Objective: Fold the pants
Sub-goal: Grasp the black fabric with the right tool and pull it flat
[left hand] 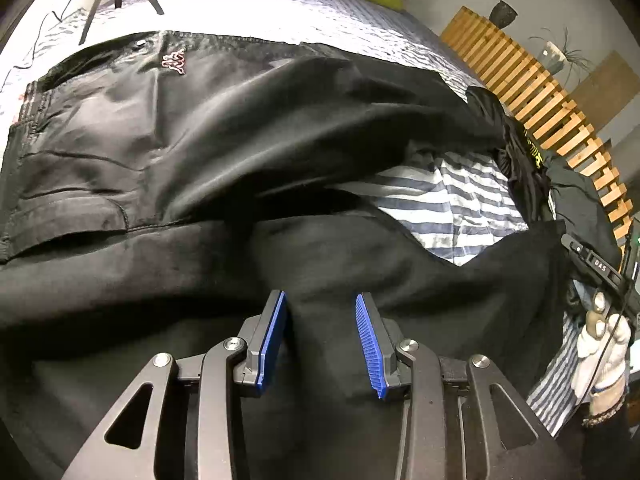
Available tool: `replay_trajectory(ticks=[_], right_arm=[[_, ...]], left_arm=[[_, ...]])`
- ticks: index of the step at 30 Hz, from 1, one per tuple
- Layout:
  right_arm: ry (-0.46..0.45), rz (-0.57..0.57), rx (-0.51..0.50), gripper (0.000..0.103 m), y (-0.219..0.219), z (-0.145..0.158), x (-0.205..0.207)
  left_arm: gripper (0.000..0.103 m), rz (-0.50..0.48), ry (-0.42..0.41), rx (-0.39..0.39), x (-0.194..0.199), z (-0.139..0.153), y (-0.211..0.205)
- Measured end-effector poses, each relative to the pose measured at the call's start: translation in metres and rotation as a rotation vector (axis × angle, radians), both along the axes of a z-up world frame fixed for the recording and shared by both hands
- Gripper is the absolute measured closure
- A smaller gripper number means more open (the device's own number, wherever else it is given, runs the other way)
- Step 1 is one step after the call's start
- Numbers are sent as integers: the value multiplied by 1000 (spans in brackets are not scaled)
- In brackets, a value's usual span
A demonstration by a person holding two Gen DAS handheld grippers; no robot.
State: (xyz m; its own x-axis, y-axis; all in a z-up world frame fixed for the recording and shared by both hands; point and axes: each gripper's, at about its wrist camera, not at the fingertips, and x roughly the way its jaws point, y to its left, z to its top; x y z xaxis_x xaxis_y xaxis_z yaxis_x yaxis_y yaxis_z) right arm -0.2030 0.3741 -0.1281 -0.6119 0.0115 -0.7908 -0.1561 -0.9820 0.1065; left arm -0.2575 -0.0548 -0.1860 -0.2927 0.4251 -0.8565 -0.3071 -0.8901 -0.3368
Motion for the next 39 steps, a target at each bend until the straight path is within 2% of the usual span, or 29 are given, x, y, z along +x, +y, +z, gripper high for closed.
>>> replay_trajectory(ticks=[3,4,6,8,10,12,14,15,17,21,24,27,30,32,35,39], right_arm=[[10,-88,44,102,8,2,-1],[25,-74,95,102,4,3,-2],[-24,-14,188,98,-9,-7,-11],[-58,-19,216,93,-9,-12,-12],[-45,-26,180,87,-7,-7,-7],[-32,16,126,77,-11,-2,-4],[-39,108,57,59,-26,-3,-1],[-53,147,49,53,-35,-7,-2],[-118,207,72,53,-53,-21,-4],[-234,218,104,54,-63,-47,-11],[-212,165,73,54,-51,-34,-12],[-130,127,-92,53,-36,-7,-24],[-87,108,-187,50,-36,8,-60],[-84,105,-243,49,-40,7,-95],[-141,91,-318,49,-57,-11,-143],[-213,33,-287,48,-78,-45,-187]], left_arm=[[64,9,10,13,-1,4,-2],[64,10,5,13,-1,4,-1],[64,8,-3,11,-1,2,0],[64,-5,-1,11,1,2,3],[64,-18,4,25,4,5,5],[61,-29,8,37,6,8,8],[56,-49,1,45,8,9,13],[54,-61,-14,45,9,7,16],[53,-55,-34,47,9,2,16],[53,-68,-66,16,10,-8,20],[53,-48,-62,20,9,-5,18],[53,-22,-7,14,6,9,13],[53,8,19,49,1,22,1],[53,34,31,48,-3,27,-9],[52,77,50,35,-9,31,-29],[52,129,43,46,-17,31,-59]])
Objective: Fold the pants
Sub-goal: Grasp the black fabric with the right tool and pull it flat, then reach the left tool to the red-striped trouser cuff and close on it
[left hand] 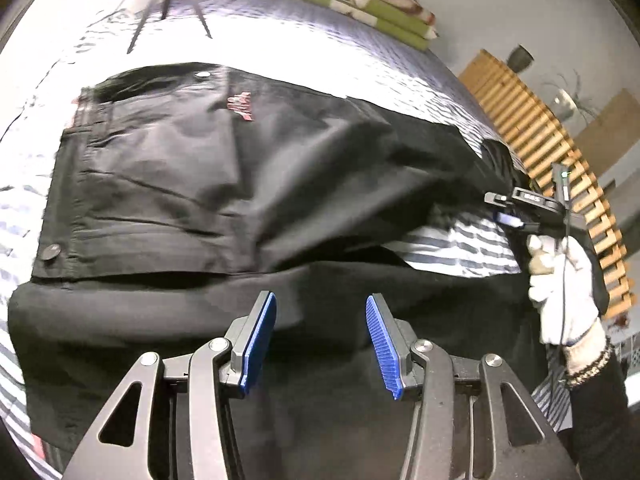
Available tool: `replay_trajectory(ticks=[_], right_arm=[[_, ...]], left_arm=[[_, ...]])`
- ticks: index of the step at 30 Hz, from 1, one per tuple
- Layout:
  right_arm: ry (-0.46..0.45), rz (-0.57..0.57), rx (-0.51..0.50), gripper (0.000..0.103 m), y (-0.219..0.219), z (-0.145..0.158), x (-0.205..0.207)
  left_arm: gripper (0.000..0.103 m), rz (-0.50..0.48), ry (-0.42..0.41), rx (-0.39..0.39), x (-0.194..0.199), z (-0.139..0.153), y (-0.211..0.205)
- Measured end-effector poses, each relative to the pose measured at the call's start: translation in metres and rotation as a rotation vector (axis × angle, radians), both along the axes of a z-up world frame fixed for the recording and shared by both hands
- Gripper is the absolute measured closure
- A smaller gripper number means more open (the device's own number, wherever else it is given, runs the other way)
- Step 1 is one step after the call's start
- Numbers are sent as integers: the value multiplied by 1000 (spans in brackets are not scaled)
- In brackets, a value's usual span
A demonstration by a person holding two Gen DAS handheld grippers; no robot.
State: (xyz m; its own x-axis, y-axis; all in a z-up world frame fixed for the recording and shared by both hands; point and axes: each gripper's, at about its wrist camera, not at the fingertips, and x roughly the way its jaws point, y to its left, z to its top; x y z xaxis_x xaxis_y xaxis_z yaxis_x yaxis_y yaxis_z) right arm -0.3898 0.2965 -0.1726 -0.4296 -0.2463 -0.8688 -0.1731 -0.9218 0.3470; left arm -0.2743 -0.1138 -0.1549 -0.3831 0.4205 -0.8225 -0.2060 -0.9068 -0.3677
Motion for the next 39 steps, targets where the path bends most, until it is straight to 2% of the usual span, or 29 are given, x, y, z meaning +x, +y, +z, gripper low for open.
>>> replay_trajectory(ticks=[2,4,5,6,7,9,12,13,14,15,18,21,23,26,28,30,31,34,39], right_arm=[[35,-59,-20,47,3,-3,-6],[54,-84,-81,48,6,-4,-12],[59,-95,-91,65,6,-4,-13],[79,-125,-83,93,5,-2,-14],[79,-108,-76,99,3,1,-16],[118,-68,-37,100,-5,18,-10],[207,-33,92,100,-11,44,1],[194,-34,113,99,-11,42,0],[139,-32,145,96,-11,34,-4],[91,-35,162,89,-9,25,-10],[18,-42,154,81,-1,18,-3],[50,-63,124,79,13,45,36],[72,-33,100,79,19,63,65],[105,23,99,75,25,93,133],[131,39,87,65,34,105,178],[155,14,78,56,45,106,232],[157,5,73,55,48,105,244],[131,-43,48,55,58,85,290],[57,-131,-7,55,70,47,315]], left_arm=[[52,18,0,-4,-2,-2,-13],[52,32,-2,-1,-3,-3,-20],[52,38,-3,-1,-4,-3,-24],[52,44,-5,-1,-4,-4,-28],[52,48,-6,-2,-5,-4,-29],[52,55,-5,-2,-5,-4,-33],[52,64,8,-9,-2,-1,-38],[52,68,13,-13,-1,-1,-41],[52,72,15,-16,0,0,-45],[52,75,18,-17,1,1,-49],[52,102,45,-39,12,10,-69],[51,136,98,-86,30,26,-91],[43,179,132,-98,48,39,-112],[43,253,143,-48,77,55,-145],[42,277,120,-20,100,58,-161],[36,311,100,-44,123,52,-172],[31,321,84,-47,131,47,-176],[29,361,-8,-11,149,18,-187],[30,426,-114,95,155,-29,-193]])
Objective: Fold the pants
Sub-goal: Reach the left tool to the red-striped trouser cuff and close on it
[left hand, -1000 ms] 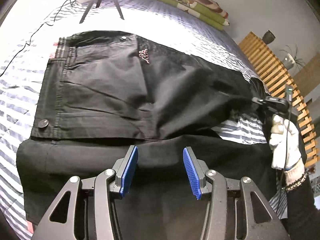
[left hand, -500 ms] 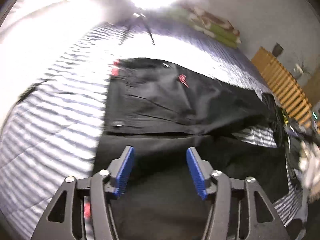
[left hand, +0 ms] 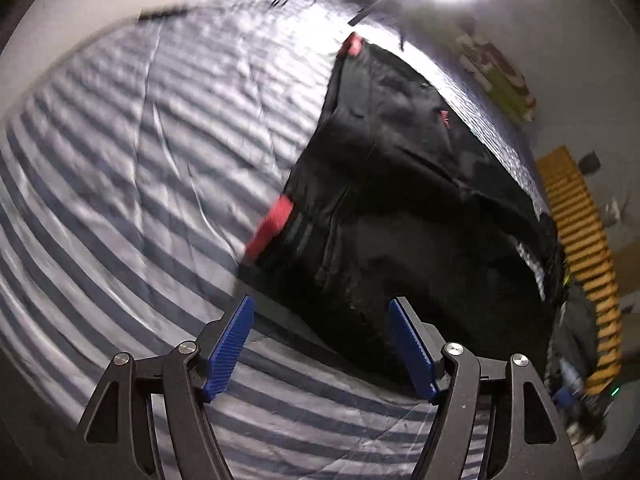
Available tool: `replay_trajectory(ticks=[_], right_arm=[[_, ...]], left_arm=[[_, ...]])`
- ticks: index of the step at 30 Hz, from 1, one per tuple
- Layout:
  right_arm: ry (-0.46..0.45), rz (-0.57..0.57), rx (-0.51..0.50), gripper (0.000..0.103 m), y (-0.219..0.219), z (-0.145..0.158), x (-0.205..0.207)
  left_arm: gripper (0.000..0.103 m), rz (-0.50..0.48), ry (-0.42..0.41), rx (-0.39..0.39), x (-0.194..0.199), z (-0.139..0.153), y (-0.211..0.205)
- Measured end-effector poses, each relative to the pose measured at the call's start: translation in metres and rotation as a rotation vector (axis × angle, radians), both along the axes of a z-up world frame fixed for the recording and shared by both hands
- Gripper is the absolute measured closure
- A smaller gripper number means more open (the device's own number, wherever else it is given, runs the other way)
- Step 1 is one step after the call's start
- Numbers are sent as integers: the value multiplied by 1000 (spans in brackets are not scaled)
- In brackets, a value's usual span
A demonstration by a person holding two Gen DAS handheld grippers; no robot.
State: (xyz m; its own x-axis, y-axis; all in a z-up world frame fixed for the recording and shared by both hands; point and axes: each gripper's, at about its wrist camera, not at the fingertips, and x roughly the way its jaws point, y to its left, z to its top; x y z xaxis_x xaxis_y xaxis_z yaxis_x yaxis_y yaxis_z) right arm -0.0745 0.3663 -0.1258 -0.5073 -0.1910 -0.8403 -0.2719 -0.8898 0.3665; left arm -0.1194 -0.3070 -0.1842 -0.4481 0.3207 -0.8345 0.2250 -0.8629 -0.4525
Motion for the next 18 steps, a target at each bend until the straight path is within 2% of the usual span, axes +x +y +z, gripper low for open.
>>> replay_trajectory(ticks=[3,6,9,13,15,18], right_arm=[[-5,-36,15,53,0,-10,0],[-25,-68,-43,51,5,-22,-1],[-55,-123,-44,49,10,-33,-1],[-106,-185,-148,49,15,-53,10],[-112,-224,-190,47,16,-60,14],[-92,-259,-195,38,10,-60,10]], left_arm=[[29,34,-15,19,-1,-15,1],[25,35,1,1,-3,-16,6],[24,36,2,9,-9,-18,11],[25,48,6,-10,-18,-17,20],[29,61,5,-26,-20,-17,22],[52,90,-12,-66,-23,-17,21]])
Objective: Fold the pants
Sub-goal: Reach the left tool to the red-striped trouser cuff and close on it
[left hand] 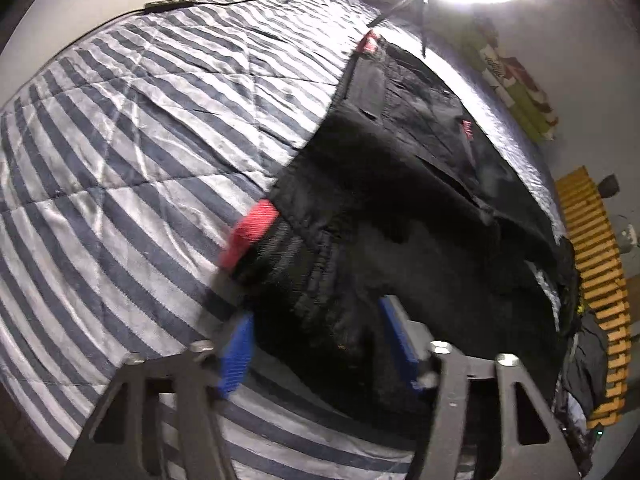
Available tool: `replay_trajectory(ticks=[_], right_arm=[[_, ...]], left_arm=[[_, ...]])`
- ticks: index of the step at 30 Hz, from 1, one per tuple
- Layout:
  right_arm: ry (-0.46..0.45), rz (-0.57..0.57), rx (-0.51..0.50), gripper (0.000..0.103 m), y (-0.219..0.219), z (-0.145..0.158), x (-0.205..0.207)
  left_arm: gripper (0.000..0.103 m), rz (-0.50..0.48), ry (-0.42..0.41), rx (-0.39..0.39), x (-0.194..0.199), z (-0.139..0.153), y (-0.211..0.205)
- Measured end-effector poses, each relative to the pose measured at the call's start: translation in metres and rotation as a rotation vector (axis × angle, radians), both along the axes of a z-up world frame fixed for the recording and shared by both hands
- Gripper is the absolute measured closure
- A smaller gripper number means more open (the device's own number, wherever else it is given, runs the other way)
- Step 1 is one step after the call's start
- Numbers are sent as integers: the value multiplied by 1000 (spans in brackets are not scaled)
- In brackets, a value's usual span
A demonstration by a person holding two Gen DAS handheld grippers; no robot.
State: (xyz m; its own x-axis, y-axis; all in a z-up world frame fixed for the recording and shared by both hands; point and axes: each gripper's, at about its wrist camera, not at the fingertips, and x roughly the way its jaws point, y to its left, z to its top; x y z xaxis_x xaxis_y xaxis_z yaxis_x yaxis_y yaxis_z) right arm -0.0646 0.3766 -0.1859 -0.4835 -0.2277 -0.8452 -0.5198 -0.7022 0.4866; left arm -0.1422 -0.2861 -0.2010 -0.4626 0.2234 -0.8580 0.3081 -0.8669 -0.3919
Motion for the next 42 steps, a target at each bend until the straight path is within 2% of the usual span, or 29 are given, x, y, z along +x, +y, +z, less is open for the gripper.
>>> replay_trajectory(ticks=[1,5,7,8,9,11,14,17,22,28,32,35,38,42], right_arm=[[1,-3,15,38,-5,0,-5],[5,-11,68,40,-17,2,-17],[12,-8,98,58,-20,3,-20],[11,-4,101,79,-20,2,-21],[10,-5,91,87,-19,0,-21],[31,-27,28,93,-10,-5,-15],[65,-38,-14,96,-5,-3,-8],[110,-31,-10,97,-6,12,-3],[242,8,32,97,-12,65,-3],[377,46,118,98,-23,125,-31],[420,37,132,98,-20,155,-77],[435,36,168,99,-22,168,-123],[423,45,181,99,-21,173,-183],[394,63,266,99,-37,167,-270]], left_arm=[[59,7,-5,-2,2,0,-3],[70,33,-7,54,2,-2,-15],[73,27,-3,49,1,-1,-14],[74,25,3,41,1,1,-13],[75,24,8,35,1,3,-12],[76,26,17,33,1,8,-11],[78,24,45,37,3,20,-11],[83,18,84,36,9,38,-9],[85,10,141,17,10,68,-1],[88,10,191,8,-19,103,6],[88,4,205,-8,-62,127,12],[89,5,193,-11,-110,137,12],[89,11,173,-30,-160,137,14],[89,4,132,-98,-234,119,24]])
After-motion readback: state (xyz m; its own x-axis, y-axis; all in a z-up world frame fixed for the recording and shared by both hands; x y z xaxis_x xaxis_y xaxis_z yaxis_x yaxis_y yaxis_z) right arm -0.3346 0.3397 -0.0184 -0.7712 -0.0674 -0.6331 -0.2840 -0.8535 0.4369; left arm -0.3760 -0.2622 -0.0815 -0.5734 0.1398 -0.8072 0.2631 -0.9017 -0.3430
